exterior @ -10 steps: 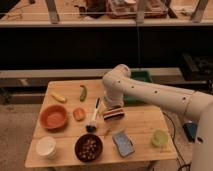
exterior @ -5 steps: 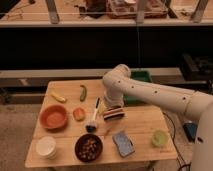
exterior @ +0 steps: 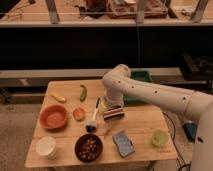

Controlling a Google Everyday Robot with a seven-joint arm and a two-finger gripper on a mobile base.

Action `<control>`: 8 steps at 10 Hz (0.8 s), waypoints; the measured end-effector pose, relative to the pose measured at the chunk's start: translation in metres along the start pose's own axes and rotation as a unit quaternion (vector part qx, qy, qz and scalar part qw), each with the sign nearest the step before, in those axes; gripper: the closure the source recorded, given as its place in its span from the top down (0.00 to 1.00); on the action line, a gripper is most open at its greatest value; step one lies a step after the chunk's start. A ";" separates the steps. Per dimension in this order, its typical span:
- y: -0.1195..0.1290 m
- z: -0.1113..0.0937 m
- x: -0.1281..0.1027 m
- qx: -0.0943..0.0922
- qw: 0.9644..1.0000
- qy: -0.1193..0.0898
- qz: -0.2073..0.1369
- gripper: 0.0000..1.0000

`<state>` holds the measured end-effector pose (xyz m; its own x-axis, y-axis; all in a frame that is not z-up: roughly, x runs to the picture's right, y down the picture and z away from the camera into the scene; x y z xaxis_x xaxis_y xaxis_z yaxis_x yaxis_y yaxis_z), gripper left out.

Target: Place pepper in tray

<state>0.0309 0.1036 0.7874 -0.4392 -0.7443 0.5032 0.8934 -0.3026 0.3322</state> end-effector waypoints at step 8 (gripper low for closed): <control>-0.063 -0.038 0.137 0.003 0.994 0.106 -0.022 0.80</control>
<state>-0.0816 -0.0020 0.8046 -0.4471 -0.8397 0.3082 0.8729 -0.3344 0.3552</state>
